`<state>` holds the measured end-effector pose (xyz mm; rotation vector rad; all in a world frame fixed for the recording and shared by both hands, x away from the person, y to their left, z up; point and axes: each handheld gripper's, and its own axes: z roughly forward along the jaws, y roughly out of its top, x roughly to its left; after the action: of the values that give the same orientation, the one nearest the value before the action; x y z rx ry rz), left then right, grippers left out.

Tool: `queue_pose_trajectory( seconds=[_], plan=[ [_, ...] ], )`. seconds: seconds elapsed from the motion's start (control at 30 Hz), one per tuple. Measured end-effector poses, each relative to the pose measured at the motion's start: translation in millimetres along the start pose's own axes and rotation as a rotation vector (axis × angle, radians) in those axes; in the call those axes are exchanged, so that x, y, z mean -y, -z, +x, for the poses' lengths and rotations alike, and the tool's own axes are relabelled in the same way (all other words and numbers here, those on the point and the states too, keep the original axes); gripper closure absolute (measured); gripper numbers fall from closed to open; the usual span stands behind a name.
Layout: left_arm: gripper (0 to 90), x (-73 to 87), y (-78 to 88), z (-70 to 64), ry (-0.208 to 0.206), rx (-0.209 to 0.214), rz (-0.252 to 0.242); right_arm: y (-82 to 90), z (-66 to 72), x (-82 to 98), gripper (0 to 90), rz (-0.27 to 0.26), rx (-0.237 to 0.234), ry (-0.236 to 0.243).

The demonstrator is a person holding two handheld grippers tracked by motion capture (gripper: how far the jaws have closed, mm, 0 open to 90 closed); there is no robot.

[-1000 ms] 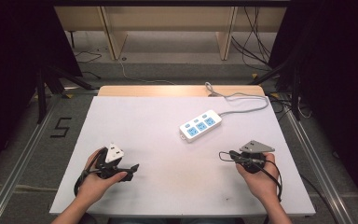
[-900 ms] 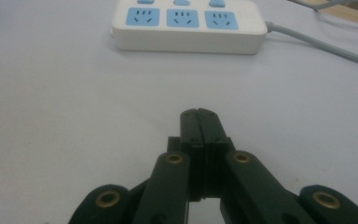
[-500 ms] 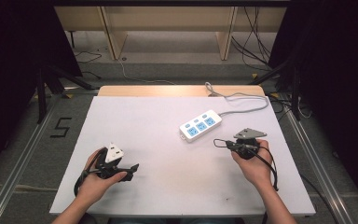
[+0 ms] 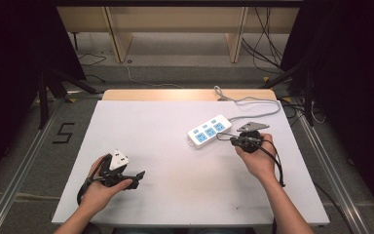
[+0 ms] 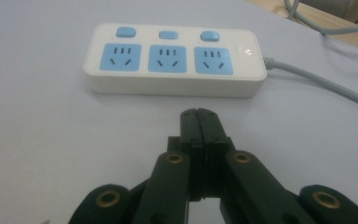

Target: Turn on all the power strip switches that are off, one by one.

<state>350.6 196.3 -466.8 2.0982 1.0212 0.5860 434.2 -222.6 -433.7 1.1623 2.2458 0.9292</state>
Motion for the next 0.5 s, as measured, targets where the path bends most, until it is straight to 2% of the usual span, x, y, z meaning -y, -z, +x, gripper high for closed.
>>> queue_pose_trajectory(
  seconds=[0.23, 0.5],
  plan=[
    [17.4, 0.1, 0.2, 0.3, 0.0, 0.0, 0.0, -6.7, -3.4, -7.9, 90.0, 0.012, 0.005, -0.003],
    [17.4, 0.0, 0.2, 0.3, -0.001, 0.001, 0.001, -15.9, -7.6, -24.8, 90.0, 0.023, 0.014, 0.007]
  ],
)
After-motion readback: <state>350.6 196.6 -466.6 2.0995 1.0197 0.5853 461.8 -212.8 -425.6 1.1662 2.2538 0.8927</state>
